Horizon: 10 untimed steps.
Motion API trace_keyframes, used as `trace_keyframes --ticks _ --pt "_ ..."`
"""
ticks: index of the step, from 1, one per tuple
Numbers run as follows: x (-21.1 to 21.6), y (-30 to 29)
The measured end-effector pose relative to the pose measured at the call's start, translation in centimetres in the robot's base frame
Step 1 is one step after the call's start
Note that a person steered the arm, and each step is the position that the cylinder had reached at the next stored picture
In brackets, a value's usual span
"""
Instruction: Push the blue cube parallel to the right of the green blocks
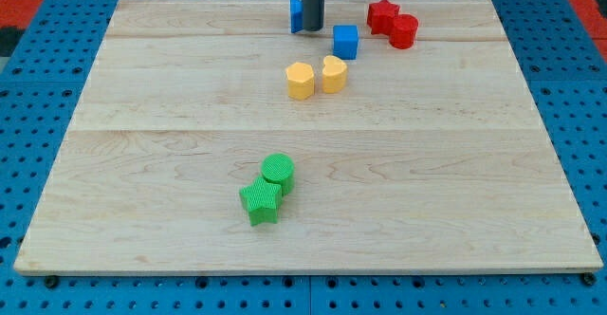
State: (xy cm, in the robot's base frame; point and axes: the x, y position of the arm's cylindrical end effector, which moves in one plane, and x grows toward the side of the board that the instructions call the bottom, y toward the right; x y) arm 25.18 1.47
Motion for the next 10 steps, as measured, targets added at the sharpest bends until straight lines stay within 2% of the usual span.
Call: trace_keyframes --ticks 1,2,3,4,5,6,7,8,9,10 --pt "1.5 5.5" --pt "5.3 2.0" --pt "6.7 0.5" --pt "8.2 3.9" --pt "6.3 7.4" --pt "6.7 9.5" --pt "10.9 8.2" --pt "14.8 4.2" --pt "18.5 5.2" --pt "18.5 6.4"
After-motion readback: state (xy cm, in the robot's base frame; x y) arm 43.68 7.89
